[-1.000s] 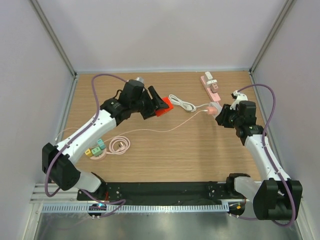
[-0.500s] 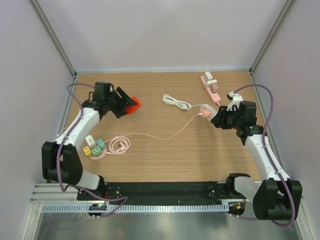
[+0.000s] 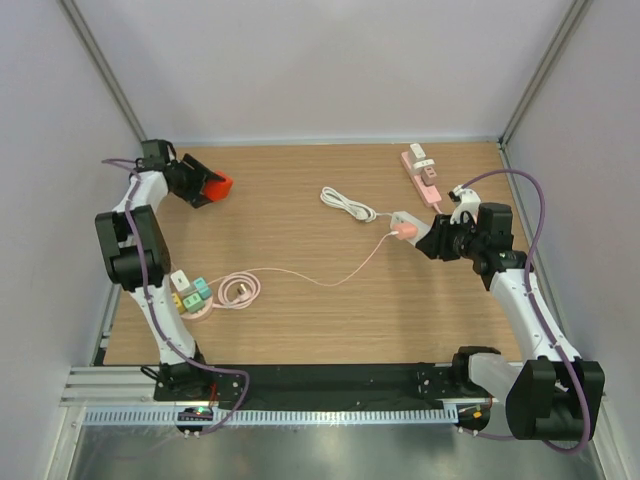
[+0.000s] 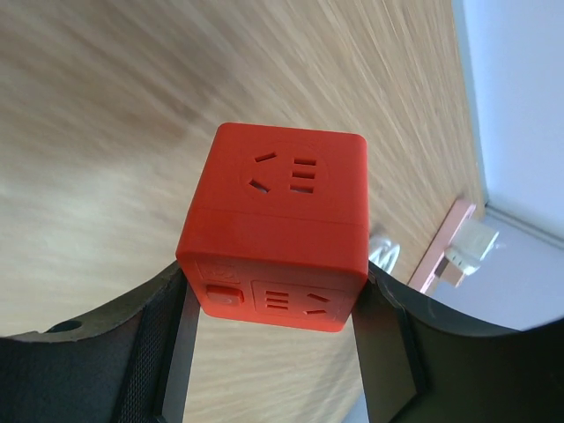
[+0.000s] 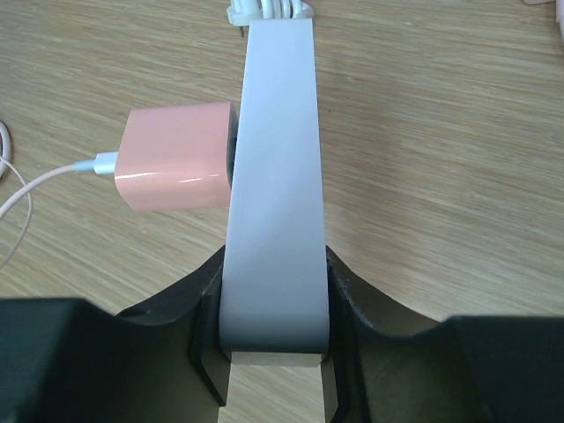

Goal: Pull the plug off the socket

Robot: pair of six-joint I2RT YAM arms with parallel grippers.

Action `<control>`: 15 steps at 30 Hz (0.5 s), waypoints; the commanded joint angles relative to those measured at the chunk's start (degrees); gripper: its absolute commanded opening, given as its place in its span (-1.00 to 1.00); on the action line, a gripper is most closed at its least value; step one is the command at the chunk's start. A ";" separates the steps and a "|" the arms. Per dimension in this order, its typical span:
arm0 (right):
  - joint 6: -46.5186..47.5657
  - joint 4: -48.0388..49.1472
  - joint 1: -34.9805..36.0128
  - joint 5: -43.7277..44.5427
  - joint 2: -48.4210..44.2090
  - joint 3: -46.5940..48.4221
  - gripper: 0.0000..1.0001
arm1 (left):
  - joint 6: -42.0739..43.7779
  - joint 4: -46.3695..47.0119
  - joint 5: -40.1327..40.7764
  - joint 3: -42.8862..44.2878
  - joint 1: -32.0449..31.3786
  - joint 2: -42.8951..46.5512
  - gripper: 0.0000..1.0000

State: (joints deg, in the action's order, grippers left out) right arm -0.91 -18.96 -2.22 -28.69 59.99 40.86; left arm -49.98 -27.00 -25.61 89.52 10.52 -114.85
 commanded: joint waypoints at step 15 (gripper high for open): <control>1.96 2.35 0.28 -4.01 -0.84 2.73 -0.98 | 4.80 -7.10 -6.74 17.72 6.26 -15.15 0.33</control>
State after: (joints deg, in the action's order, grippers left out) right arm -0.05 -18.98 -2.22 -29.85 59.99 40.86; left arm -47.05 -33.26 -29.87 105.73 15.92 -130.89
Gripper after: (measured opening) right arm 0.419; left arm 0.661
